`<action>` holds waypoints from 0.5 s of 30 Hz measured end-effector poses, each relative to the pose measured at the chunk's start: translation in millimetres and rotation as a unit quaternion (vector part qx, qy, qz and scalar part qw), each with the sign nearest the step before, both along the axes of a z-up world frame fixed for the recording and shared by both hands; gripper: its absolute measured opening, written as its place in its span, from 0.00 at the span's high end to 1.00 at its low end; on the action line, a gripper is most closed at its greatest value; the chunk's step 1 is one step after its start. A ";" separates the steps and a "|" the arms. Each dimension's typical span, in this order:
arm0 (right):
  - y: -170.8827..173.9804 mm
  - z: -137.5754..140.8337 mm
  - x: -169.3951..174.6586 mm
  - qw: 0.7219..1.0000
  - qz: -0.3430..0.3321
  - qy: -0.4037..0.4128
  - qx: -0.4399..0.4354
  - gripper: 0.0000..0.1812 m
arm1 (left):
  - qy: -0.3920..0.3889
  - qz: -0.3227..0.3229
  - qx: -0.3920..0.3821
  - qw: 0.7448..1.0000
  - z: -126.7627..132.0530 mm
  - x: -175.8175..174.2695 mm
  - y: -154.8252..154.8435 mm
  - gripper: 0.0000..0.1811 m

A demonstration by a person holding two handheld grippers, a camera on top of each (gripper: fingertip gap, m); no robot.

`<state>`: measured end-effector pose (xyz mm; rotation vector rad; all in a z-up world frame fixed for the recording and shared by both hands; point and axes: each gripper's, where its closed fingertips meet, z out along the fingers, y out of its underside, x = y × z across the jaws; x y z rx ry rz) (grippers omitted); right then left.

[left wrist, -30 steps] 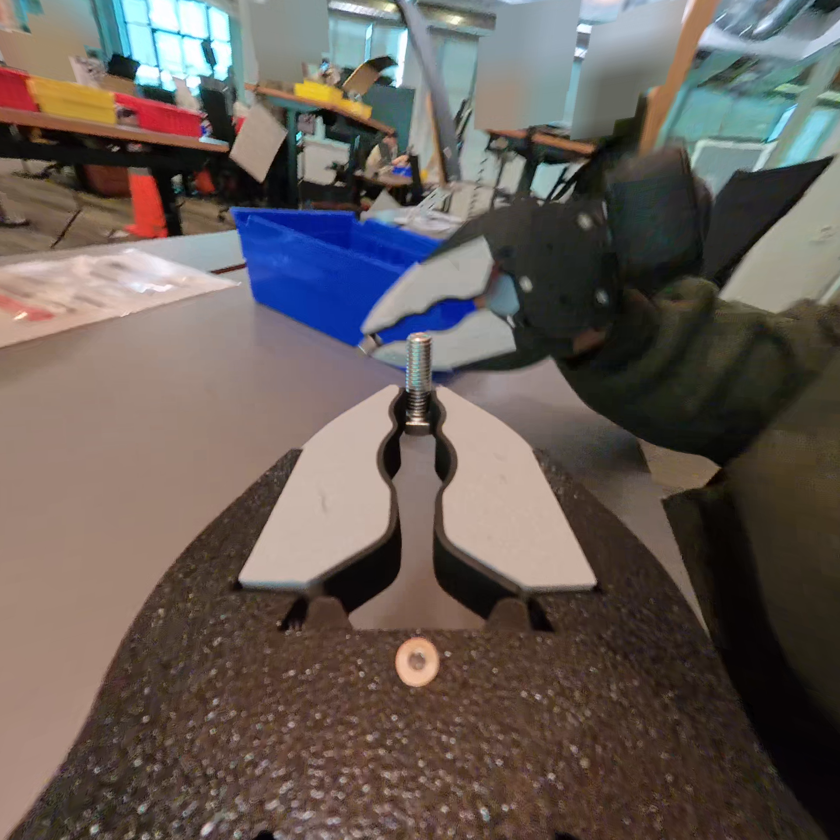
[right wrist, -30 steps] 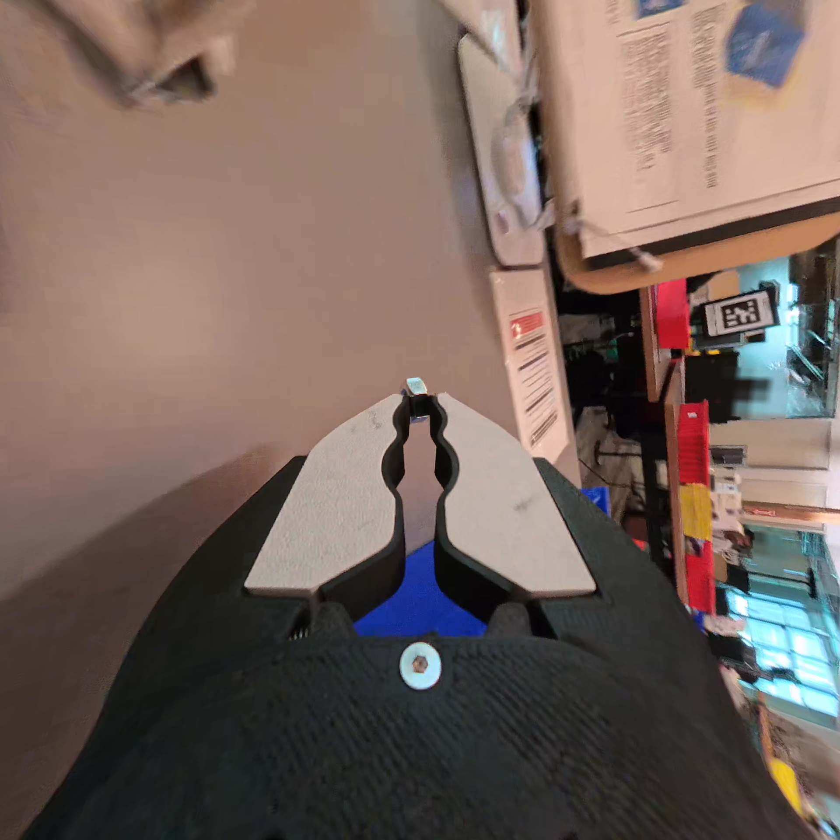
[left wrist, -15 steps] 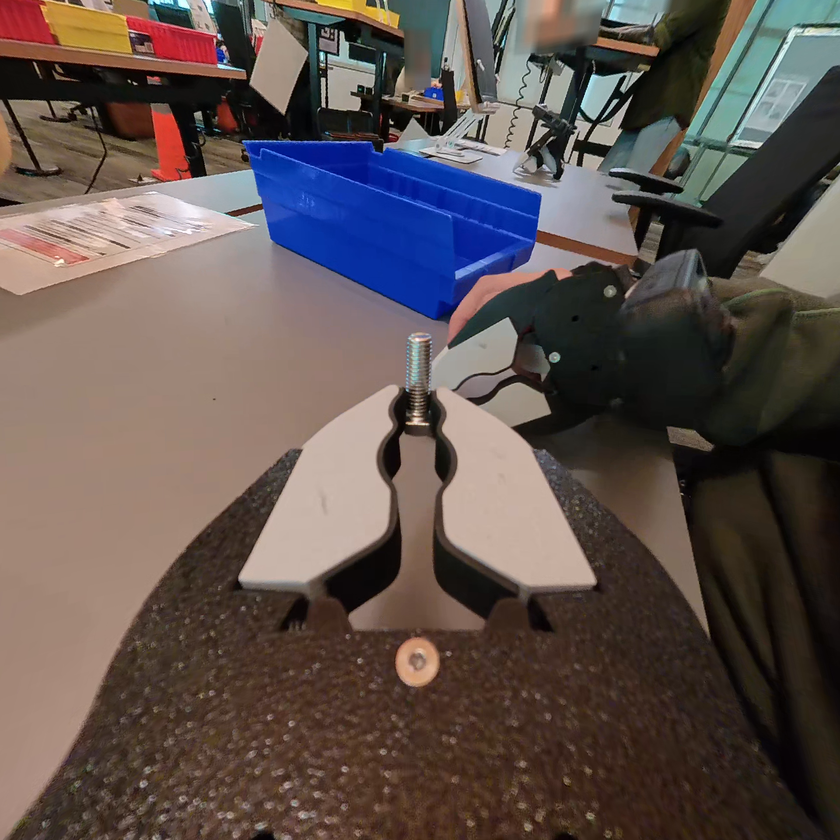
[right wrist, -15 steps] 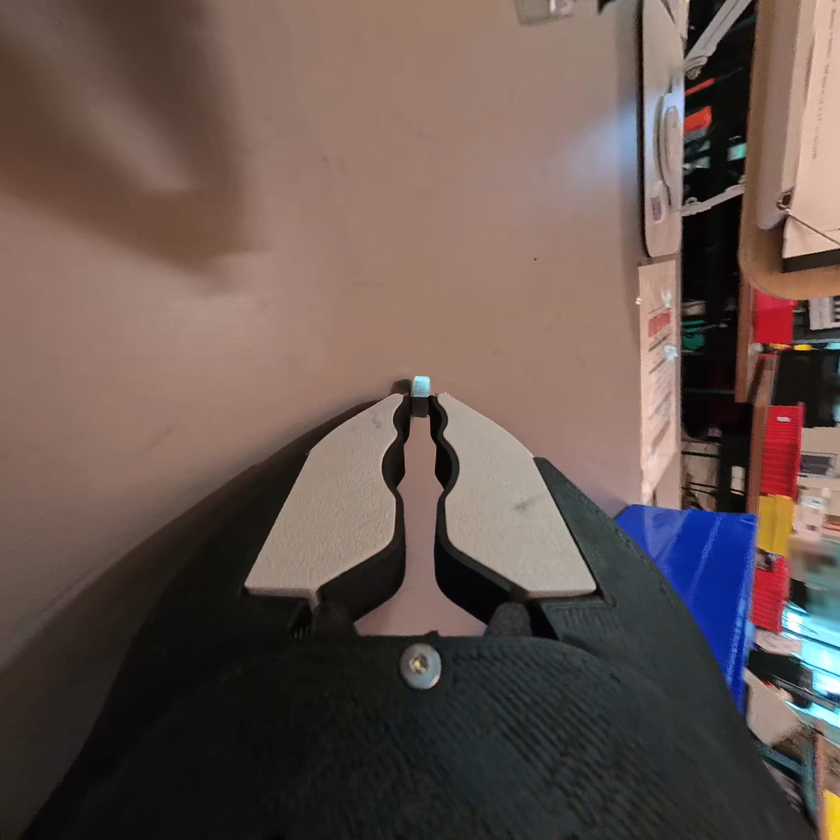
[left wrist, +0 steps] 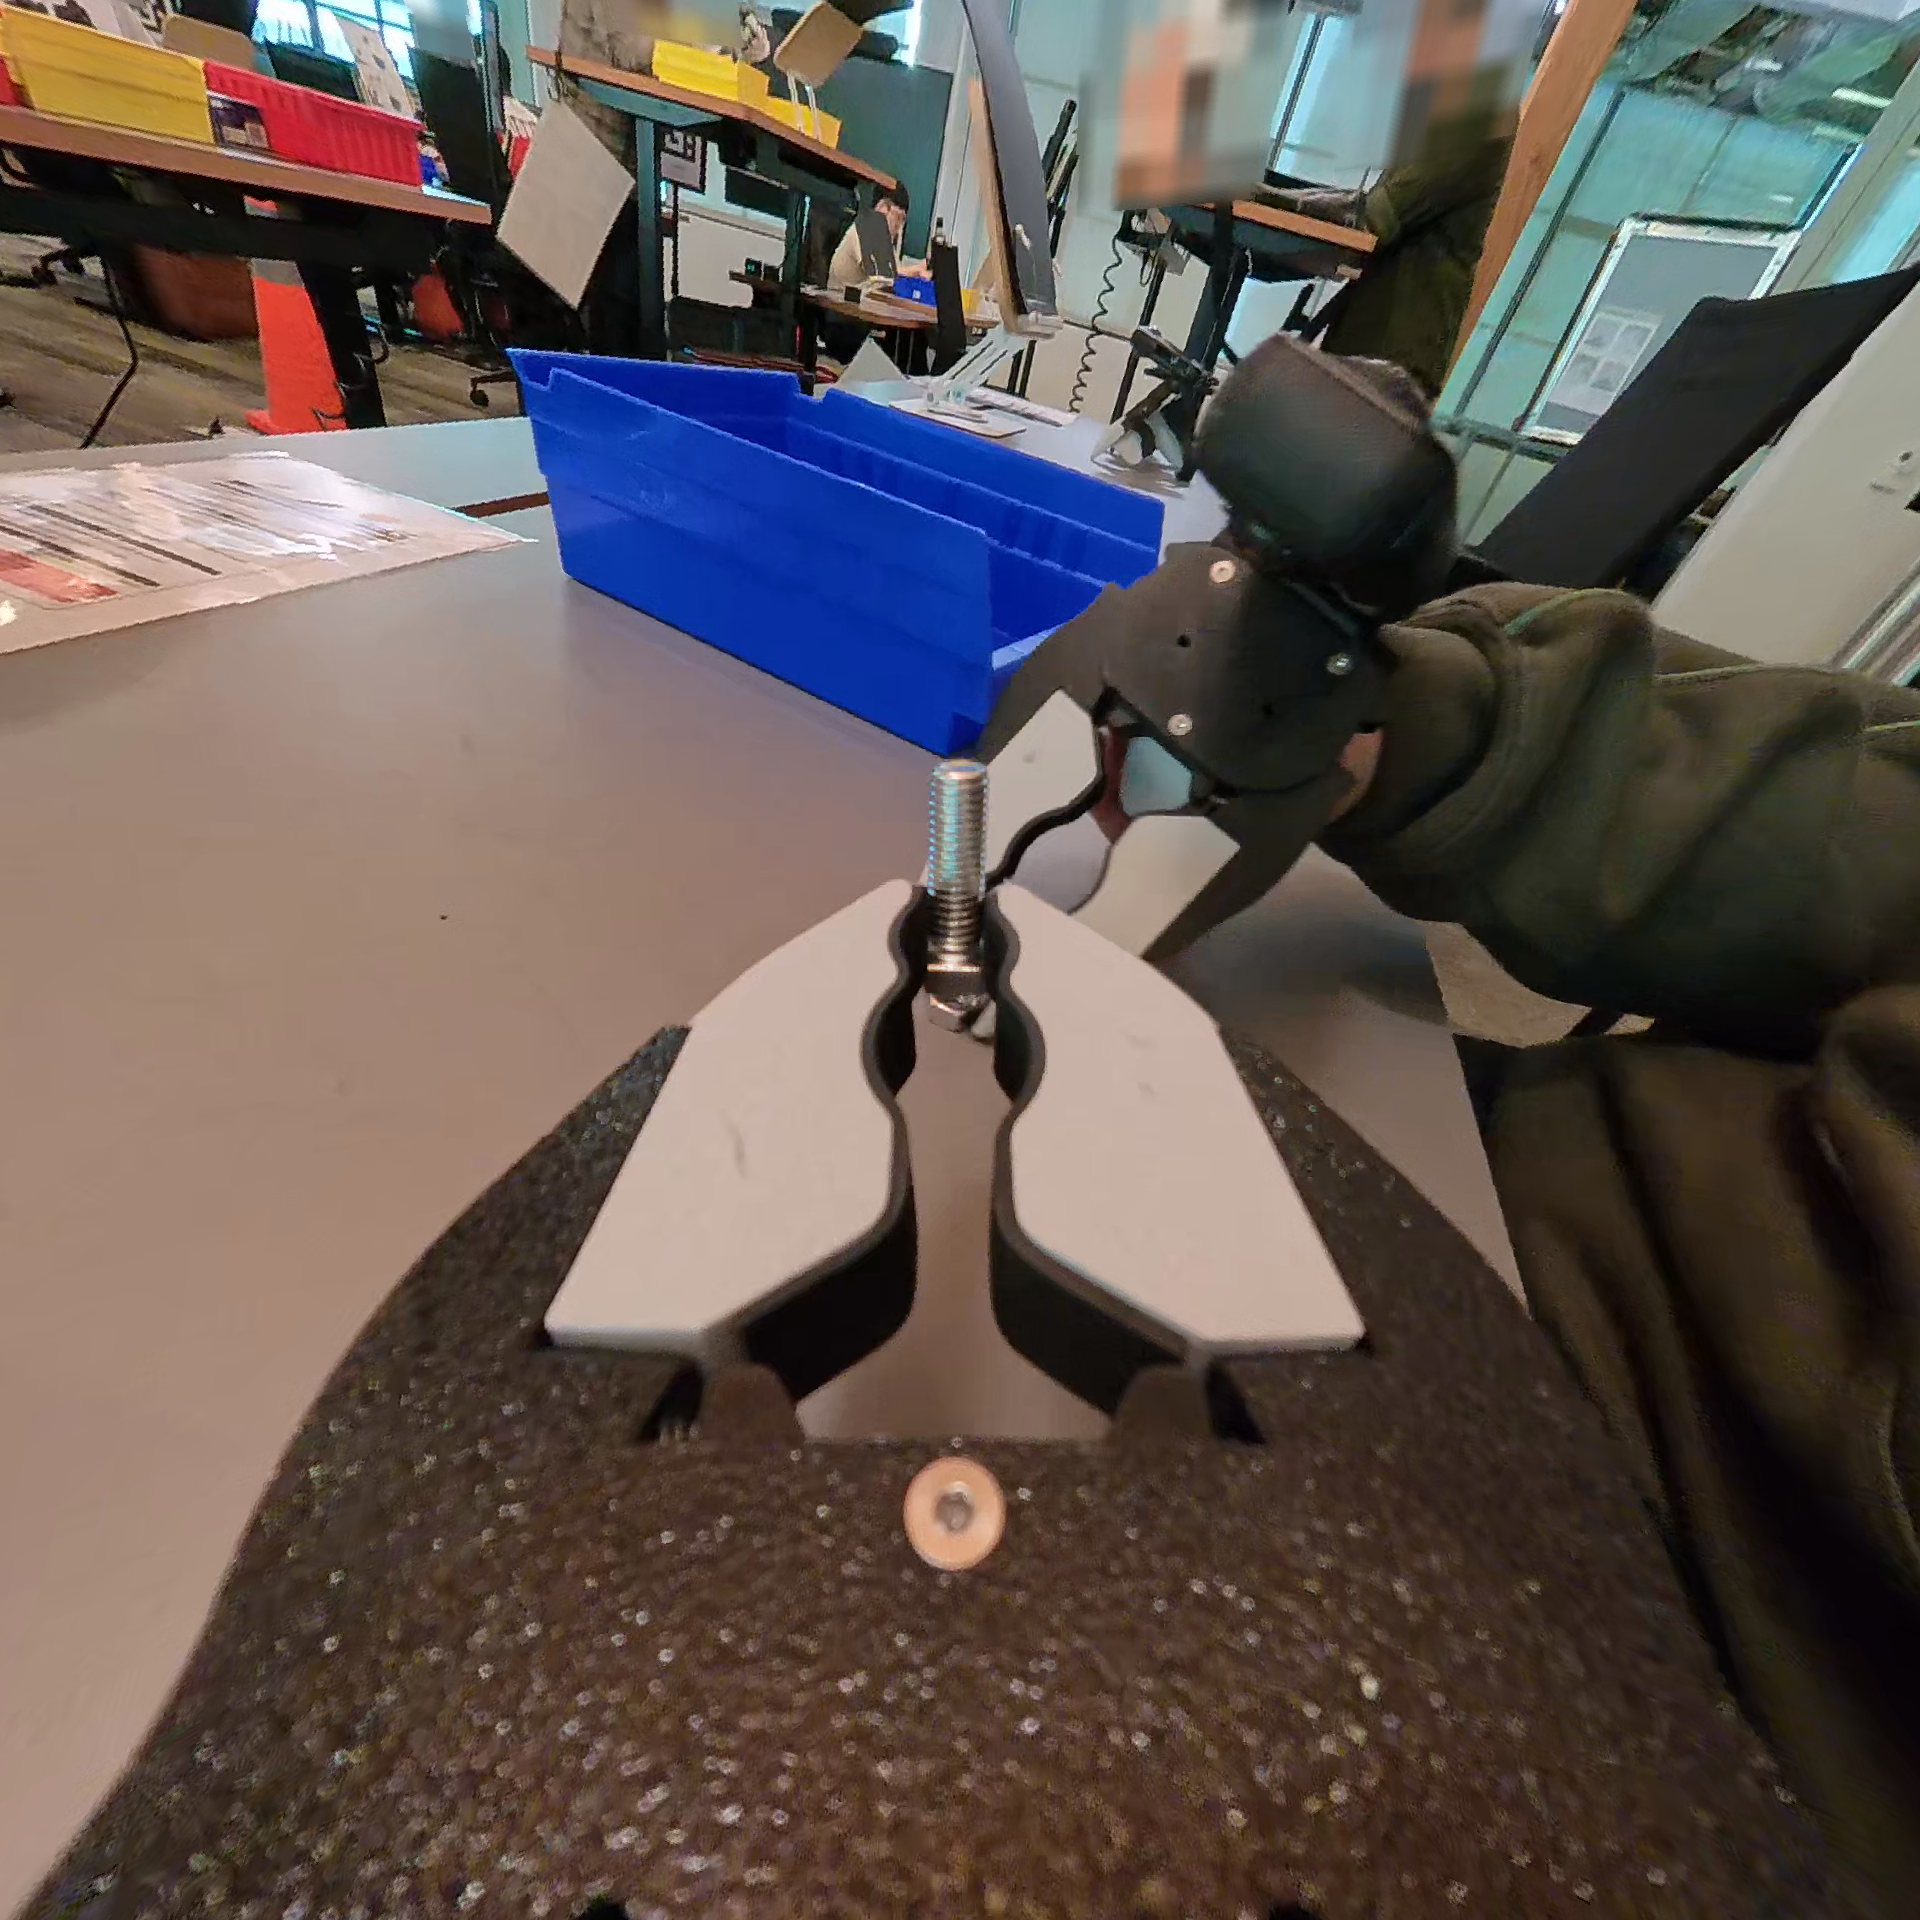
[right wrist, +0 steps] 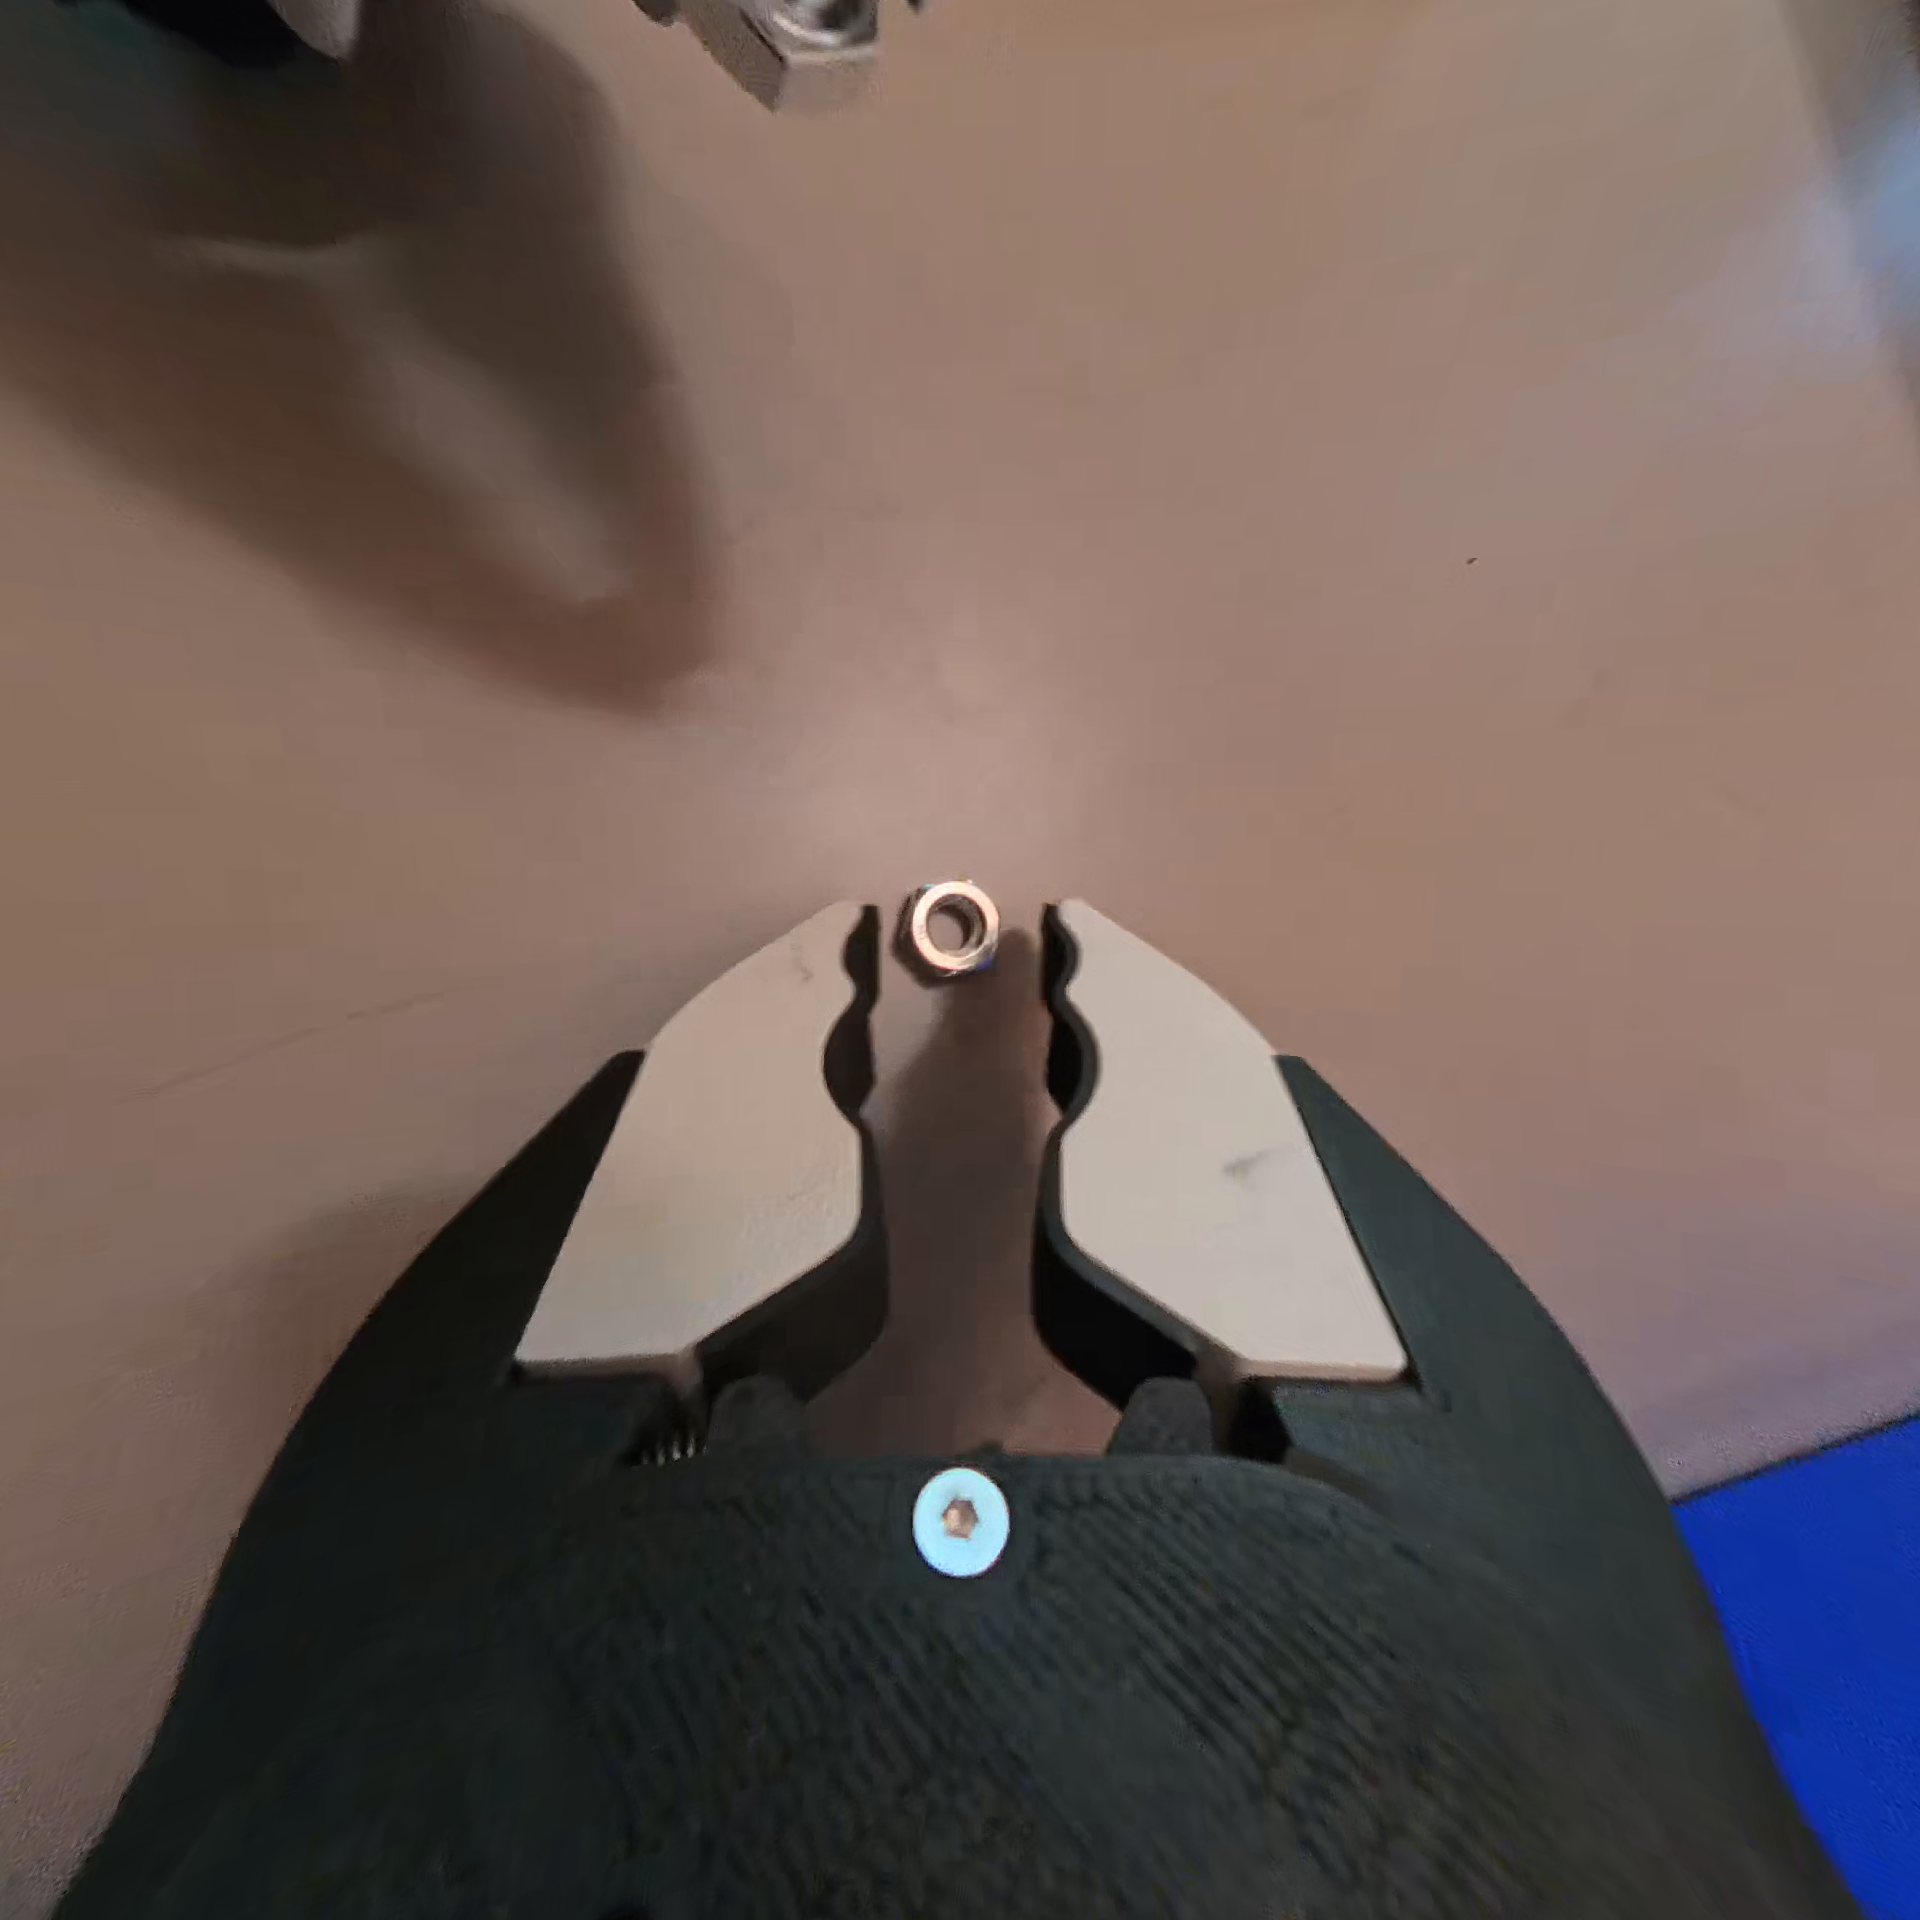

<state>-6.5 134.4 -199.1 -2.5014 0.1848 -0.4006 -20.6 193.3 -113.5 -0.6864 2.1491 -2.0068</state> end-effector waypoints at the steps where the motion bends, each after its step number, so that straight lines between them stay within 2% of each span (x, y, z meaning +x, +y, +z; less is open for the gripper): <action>1: 0.7 -1.1 2.6 1.000 0.000 0.004 -0.005 0.87 | -0.001 -0.005 -0.004 1.000 1.0 -0.7 0.6 0.95; 3: -0.6 -2.2 6.5 1.000 -0.002 0.009 -0.020 0.90 | -0.003 -0.006 -0.007 1.000 1.9 0.1 2.0 0.95; 7: -2.9 -2.3 3.7 0.999 -0.009 0.034 -0.036 0.90 | -0.008 -0.009 0.003 1.000 0.3 -1.3 2.1 0.95; 15: 4.9 -1.9 -7.0 0.999 -0.004 0.038 -0.006 0.90 | -0.030 -0.046 0.011 0.998 1.1 -11.8 -7.3 0.95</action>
